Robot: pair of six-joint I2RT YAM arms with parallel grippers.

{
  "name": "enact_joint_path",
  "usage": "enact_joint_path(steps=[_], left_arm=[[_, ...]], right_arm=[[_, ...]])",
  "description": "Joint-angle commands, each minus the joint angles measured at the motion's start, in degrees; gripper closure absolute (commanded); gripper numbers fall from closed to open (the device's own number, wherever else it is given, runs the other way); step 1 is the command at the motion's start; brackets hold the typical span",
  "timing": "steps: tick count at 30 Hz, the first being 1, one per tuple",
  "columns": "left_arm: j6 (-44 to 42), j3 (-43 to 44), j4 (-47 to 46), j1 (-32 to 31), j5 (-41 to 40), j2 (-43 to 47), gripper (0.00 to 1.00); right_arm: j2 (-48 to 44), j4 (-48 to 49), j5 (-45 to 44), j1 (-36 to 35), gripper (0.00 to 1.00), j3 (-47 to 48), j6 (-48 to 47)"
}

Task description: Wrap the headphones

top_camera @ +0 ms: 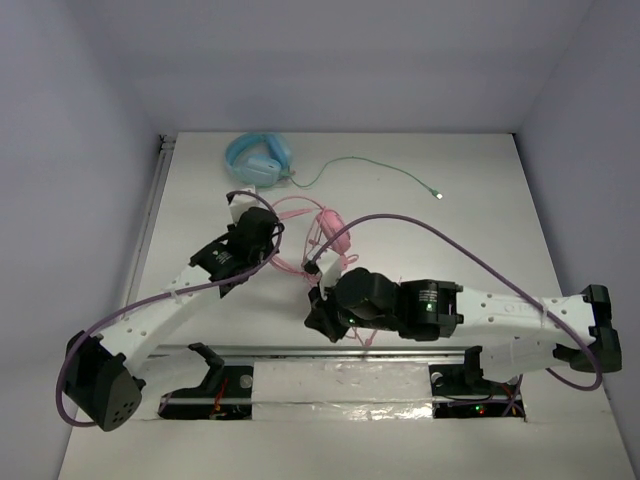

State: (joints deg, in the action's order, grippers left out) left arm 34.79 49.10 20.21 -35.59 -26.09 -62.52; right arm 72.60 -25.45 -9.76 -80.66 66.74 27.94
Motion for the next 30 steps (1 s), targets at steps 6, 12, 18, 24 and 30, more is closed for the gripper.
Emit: enact_joint_path(steps=[6, 12, 18, 24, 30], left_arm=[[-7.3, 2.9, 6.3, -5.2, 4.6, 0.6, 1.00], [-17.0, 5.5, 6.8, -5.2, 15.5, 1.2, 1.00], [-20.6, 6.2, 6.5, -5.2, 20.2, 1.8, 1.00], [-22.4, 6.1, 5.8, -5.2, 21.9, 2.2, 1.00], [-24.4, 5.2, 3.7, -5.2, 26.8, 3.8, 1.00]], right_arm=[[-0.9, -11.2, -5.4, 4.5, 1.00, 5.7, -9.0], [-1.8, -15.4, -6.2, 11.0, 1.00, 7.8, -12.0], [-2.9, -20.2, -12.6, 13.8, 1.00, 8.8, -13.1], [-3.8, -20.3, -17.6, 15.6, 1.00, 7.9, -13.1], [-4.0, -19.3, -22.1, 18.0, 1.00, 6.5, -12.3]])
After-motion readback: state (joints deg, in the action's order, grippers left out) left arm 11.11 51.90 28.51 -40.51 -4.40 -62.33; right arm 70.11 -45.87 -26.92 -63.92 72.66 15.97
